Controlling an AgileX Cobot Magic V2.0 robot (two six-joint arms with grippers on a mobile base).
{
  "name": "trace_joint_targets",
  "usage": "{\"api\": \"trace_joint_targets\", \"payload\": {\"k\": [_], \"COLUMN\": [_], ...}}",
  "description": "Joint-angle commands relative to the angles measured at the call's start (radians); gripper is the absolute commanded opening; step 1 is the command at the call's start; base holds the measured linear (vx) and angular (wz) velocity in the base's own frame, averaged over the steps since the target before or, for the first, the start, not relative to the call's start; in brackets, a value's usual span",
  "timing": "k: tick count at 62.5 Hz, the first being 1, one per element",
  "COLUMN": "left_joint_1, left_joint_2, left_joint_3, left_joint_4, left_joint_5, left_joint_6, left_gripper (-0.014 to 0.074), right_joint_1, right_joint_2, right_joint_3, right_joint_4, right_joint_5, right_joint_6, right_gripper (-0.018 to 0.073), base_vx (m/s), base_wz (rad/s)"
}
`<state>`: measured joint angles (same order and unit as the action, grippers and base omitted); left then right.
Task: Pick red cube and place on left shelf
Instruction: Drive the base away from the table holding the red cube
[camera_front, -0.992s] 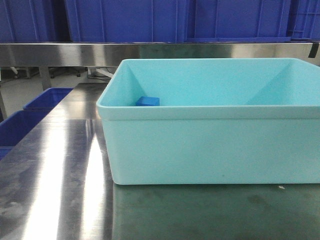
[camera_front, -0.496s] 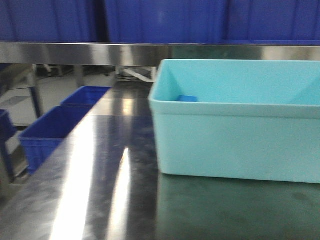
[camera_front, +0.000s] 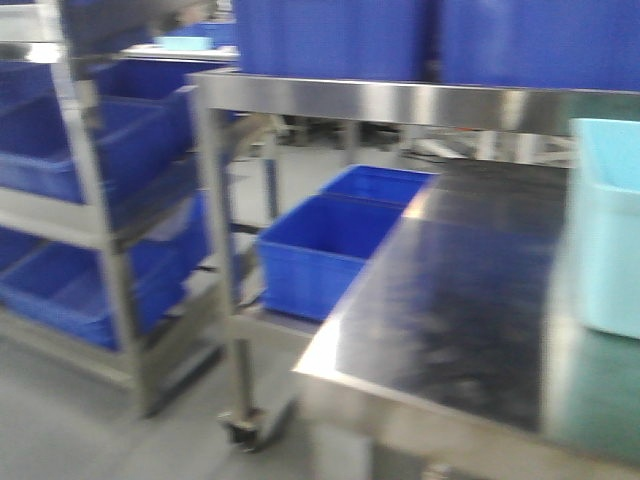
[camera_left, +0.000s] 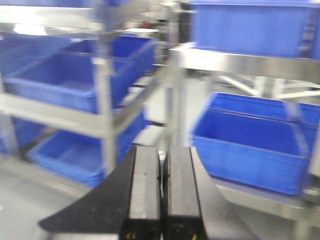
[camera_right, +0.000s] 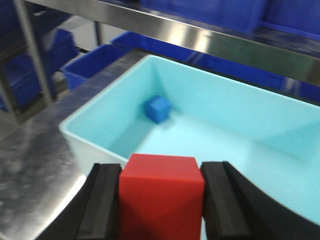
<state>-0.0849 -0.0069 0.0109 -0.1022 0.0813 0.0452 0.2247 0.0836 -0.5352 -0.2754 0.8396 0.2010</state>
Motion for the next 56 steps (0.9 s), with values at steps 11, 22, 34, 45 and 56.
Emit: {"api": "trace_joint_targets", "payload": {"k": [11,22,34,45,56], "left_joint_1": [-0.006,-0.006,-0.006,-0.006,-0.006], "left_joint_2": [-0.012,-0.012,-0.012,-0.012,-0.012], "left_joint_3": [0.024,0.024,0.024,0.024,0.024], "left_joint_4": [-0.004,-0.004,-0.004,-0.004,-0.004], "left_joint_5": [-0.088,-0.088,-0.088,-0.088,-0.088], "left_joint_6": [-0.005,-0.005,-0.005,-0.005,-0.005], "left_gripper": [0.0101,0.0102,0.0102,0.0102,0.0102], "right_joint_1": [-0.006,-0.006,-0.006,-0.006,-0.005], "right_joint_2": [0.015,0.015,0.015,0.015,0.015], "right_joint_3": [-0.025,-0.025,-0.025,-0.025,-0.025], "right_joint_4": [-0.029,-0.029,-0.029,-0.029,-0.029], "right_joint_5": [-0.085,-0.085,-0.085,-0.085,-0.085], "right_joint_6": [-0.013,-0.013,-0.013,-0.013,-0.013], "right_gripper": [0.0119,0.0119,0.0119,0.0119,0.0119], "base_vx": [-0.14,-0.15,-0.13,-0.08,-0.01], "base_wz": [0.82,0.86,0.9,0.95,0.97]}}
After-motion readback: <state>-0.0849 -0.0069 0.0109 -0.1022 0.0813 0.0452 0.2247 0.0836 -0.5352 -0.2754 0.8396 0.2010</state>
